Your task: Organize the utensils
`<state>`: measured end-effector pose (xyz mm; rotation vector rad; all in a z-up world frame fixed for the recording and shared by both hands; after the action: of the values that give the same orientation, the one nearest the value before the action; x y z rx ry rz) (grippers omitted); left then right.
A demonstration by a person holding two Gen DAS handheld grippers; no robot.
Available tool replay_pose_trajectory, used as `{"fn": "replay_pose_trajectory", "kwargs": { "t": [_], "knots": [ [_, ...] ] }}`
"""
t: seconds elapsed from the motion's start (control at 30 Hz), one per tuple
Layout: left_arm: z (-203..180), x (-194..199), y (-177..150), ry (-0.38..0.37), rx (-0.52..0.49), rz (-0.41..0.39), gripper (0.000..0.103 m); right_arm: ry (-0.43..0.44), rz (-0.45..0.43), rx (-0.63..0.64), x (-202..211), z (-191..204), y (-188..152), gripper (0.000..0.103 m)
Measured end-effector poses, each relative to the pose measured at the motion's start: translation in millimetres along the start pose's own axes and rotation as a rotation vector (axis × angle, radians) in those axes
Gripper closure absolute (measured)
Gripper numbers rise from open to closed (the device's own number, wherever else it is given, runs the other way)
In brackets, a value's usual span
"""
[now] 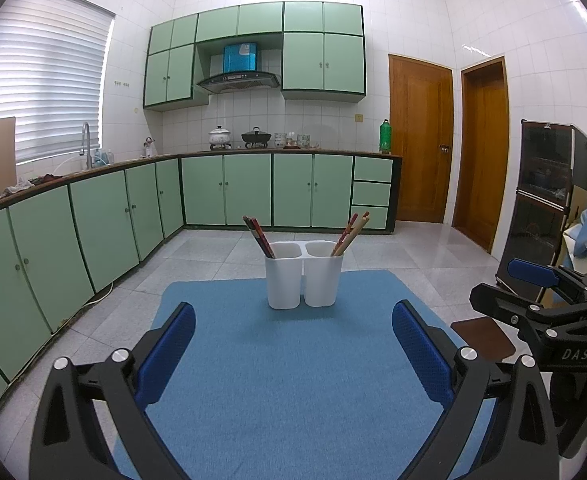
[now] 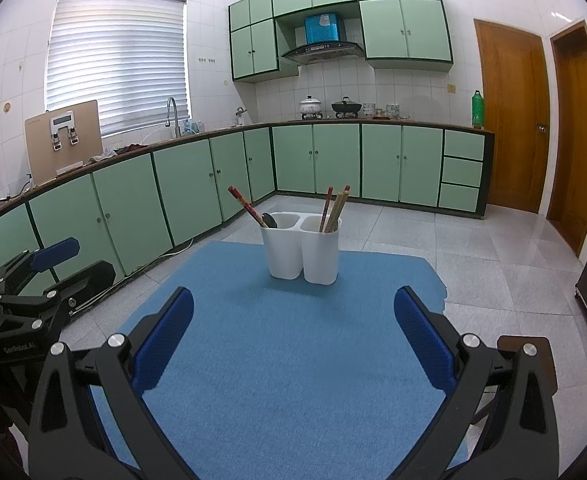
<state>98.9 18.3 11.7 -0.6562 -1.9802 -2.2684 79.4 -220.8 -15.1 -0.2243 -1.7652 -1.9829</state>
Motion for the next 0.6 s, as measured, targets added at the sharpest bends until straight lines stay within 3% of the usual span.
{"fn": "replay_pose_trajectory", "kwargs": {
  "t": [0.6],
  "knots": [
    [1.1,0.1,-2.0,-0.002,0.003,0.003,0.006,-0.001,0.001,0.001,0.1,0.2,1.0,0.006]
  ]
}}
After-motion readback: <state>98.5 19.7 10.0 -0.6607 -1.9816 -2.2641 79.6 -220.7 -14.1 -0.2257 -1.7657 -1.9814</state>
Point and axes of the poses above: each gripper's, at about its wrist camera, not at the fingertips, and x roughly against the way its jaws point, z to its left, y to its top, the point moved 7 cm from there along -x, roughly the way its jaws point, and after that the axes turned 6 degrees about -x, right-handed, at the moved point
